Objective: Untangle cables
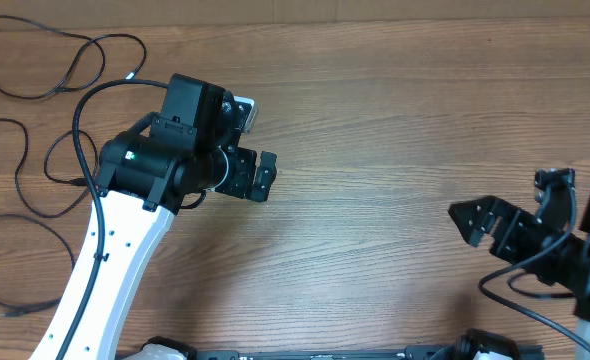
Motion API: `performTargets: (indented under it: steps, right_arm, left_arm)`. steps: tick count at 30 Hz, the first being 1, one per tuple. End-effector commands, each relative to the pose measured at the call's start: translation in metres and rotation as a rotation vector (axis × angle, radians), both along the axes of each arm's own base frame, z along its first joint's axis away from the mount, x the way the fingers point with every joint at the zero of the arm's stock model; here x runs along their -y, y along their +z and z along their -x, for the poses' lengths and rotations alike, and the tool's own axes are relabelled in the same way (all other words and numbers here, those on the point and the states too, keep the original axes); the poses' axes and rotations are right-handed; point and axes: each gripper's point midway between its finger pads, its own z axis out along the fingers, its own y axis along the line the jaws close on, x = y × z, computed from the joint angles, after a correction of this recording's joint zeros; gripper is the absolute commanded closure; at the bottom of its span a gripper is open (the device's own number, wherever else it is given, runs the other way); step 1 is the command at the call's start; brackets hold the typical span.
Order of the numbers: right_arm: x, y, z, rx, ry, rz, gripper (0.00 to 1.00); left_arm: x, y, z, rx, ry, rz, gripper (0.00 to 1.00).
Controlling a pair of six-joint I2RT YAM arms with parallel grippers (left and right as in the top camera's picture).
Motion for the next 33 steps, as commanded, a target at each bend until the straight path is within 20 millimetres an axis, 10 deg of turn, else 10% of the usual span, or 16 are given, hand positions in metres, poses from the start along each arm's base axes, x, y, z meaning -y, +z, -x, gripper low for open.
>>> performTargets:
  steps: [1, 6, 22, 33]
  right_arm:
    - [-0.017, -0.004, 0.002, 0.150, 0.087, 0.040, 0.00]
    - [-0.046, -0.010, 0.007, 0.461, 0.233, 0.080, 0.00]
    - [-0.037, -0.002, -0.009, 1.089, 0.154, 0.206, 0.00]
    - [0.003, -0.029, -0.035, 1.057, -0.125, 0.254, 0.00]
  left_arm:
    - [0.000, 0.005, -0.001, 0.024, -0.015, -0.008, 0.00]
    - [0.000, 0.005, -0.001, 0.024, -0.015, -0.008, 0.00]
    - [0.000, 0.005, -0.001, 0.024, -0.015, -0.008, 0.01]
    - [0.000, 0.005, -0.001, 0.024, -0.015, -0.008, 0.00]
